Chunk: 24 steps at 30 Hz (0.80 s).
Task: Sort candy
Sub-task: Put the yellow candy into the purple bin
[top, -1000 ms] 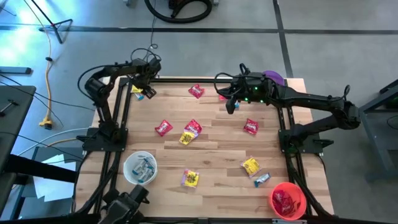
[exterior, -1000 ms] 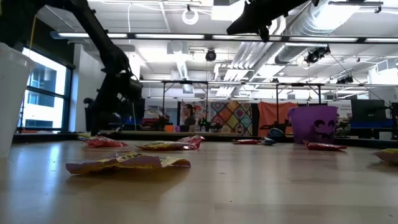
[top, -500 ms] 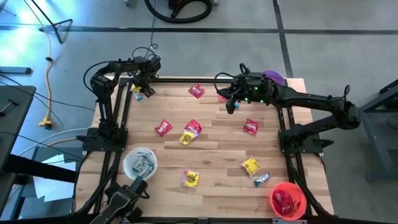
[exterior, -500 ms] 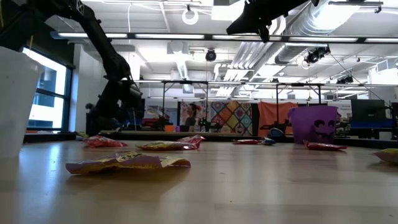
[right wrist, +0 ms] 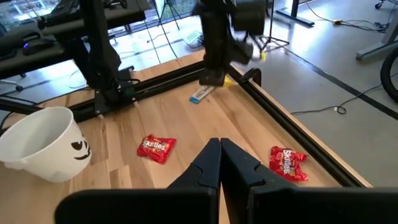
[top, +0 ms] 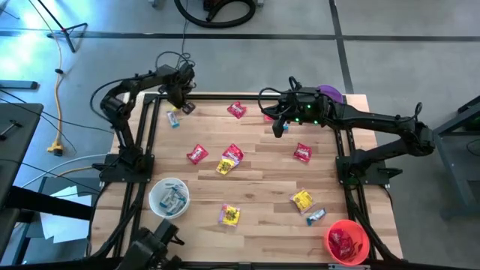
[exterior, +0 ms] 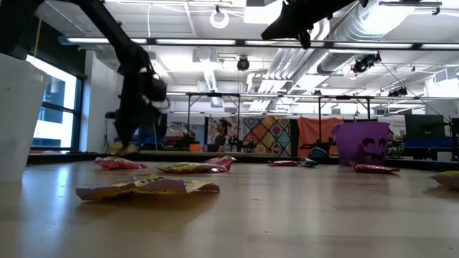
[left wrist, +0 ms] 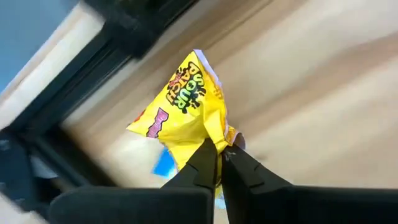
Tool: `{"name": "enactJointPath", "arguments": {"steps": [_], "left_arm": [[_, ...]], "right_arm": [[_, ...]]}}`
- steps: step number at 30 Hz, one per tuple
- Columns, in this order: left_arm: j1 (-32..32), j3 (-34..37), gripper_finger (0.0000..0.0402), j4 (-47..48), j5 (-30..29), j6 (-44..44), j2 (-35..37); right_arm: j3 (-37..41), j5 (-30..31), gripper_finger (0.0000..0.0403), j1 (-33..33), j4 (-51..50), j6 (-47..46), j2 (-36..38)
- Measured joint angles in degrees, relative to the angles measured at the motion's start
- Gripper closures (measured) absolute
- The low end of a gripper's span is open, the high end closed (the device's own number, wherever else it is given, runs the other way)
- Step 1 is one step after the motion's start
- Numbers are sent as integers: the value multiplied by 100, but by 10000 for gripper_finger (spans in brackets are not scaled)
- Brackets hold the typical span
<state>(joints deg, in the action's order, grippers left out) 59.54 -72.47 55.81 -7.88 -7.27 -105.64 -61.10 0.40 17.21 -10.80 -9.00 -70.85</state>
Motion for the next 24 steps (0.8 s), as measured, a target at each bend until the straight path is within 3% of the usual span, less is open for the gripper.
{"name": "enactJointPath", "arguments": {"steps": [4, 9, 12, 19, 24], "left_arm": [[-290, 0, 400, -198, 1381, 244, 842], [-755, -2, 401, -1062, 4409, 445, 1770], [-1142, -2, 401, -1836, 5762, 910, 2088], [-2208, -2, 401, -3802, 7177, 2000, 2202], [-2850, -2, 401, -5378, 7701, 2846, 2167]], "right_arm": [[0, -76, 403, 0, -6, -8, 2], [0, -711, 402, 4, 126, -308, 2], [0, -951, 394, 4, 305, -434, 2], [0, -1058, 296, 4, 880, -995, 2], [-2, -1546, 229, 7, 1180, -1112, 2]]}}
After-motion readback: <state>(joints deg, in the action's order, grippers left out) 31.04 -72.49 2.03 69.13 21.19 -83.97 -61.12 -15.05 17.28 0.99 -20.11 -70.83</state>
